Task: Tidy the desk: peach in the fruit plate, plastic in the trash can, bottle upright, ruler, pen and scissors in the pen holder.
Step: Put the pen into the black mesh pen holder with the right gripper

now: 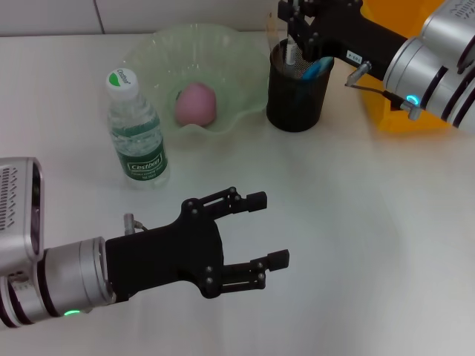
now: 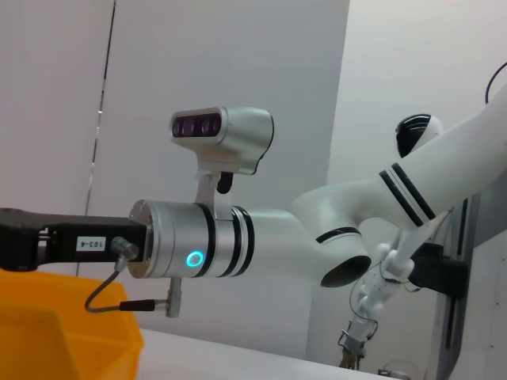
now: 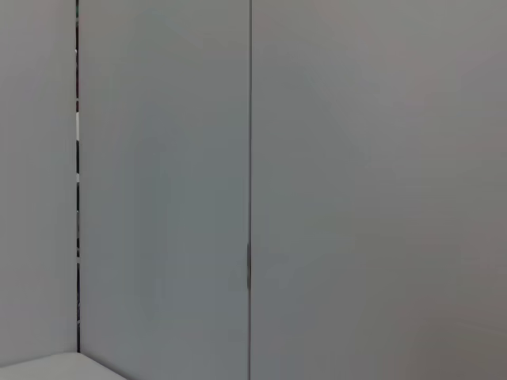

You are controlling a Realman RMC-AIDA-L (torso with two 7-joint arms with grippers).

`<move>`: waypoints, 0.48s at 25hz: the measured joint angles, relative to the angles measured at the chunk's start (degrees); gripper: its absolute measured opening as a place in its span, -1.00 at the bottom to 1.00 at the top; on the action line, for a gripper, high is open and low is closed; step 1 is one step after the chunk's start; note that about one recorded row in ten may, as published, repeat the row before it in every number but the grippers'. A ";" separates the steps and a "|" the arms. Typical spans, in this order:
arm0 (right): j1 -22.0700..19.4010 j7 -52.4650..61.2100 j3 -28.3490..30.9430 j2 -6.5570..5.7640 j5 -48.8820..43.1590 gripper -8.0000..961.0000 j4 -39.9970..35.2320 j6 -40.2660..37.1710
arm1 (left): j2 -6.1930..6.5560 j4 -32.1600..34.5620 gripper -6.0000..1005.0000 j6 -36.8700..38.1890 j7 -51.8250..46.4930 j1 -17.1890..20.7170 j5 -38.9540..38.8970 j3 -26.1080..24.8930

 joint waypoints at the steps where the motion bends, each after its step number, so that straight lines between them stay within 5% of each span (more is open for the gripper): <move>1: 0.00 -0.01 -0.07 0.00 0.00 -0.70 0.22 0.02 | 0.00 -0.01 0.61 0.05 0.00 -0.03 0.08 0.15; 12: -0.27 -2.74 -0.21 0.00 -0.23 -0.69 2.00 -0.09 | 0.00 -0.16 0.61 0.79 -0.97 -0.01 0.05 0.17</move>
